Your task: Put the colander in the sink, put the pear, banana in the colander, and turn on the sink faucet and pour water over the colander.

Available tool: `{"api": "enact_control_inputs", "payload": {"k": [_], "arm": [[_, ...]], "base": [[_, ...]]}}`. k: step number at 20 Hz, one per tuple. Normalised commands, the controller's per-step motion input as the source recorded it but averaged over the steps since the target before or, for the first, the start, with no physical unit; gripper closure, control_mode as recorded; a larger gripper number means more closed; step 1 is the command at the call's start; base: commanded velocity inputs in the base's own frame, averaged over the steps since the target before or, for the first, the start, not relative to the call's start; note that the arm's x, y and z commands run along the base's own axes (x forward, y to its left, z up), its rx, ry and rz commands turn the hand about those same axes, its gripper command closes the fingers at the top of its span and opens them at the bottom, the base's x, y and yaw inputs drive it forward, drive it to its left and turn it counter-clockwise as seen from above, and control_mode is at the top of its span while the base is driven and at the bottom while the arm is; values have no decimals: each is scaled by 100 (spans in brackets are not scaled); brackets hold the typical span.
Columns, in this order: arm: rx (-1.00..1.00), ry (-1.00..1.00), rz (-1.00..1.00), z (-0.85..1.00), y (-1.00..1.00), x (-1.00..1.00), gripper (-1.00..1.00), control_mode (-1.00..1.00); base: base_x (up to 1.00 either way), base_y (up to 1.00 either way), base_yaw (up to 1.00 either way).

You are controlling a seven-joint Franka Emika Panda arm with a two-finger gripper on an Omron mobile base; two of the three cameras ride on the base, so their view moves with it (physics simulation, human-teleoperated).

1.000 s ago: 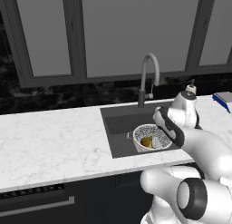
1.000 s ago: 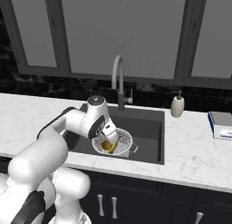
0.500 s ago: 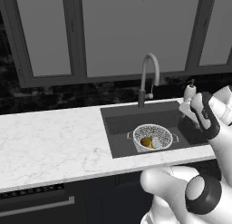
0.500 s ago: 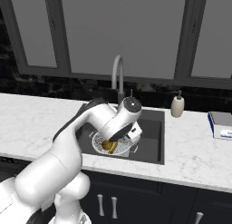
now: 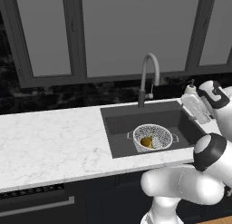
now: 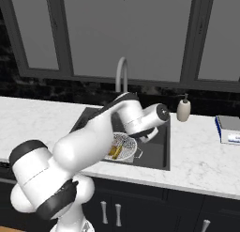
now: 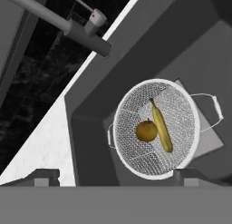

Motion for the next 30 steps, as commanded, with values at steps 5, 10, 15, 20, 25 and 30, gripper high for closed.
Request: {"api": "enact_control_inputs", "payload": {"k": [5,10,15,20,25,30], "arm": [[13,-15,12,0,0,77,-100,-100],[10,-13,8,-1,0,74,-100,-100],[6,-12,4,-2,3,59,-100,-100],[4,-8,0,-9,6,49,-100,-100],[1,-3,0,-16,13,46,-100,-100],[1,0,0,-12,19,47,-100,-100]], "base": [[0,0,0],[0,0,0],[0,0,0],[0,0,0],[0,0,0],[0,0,0]]}}
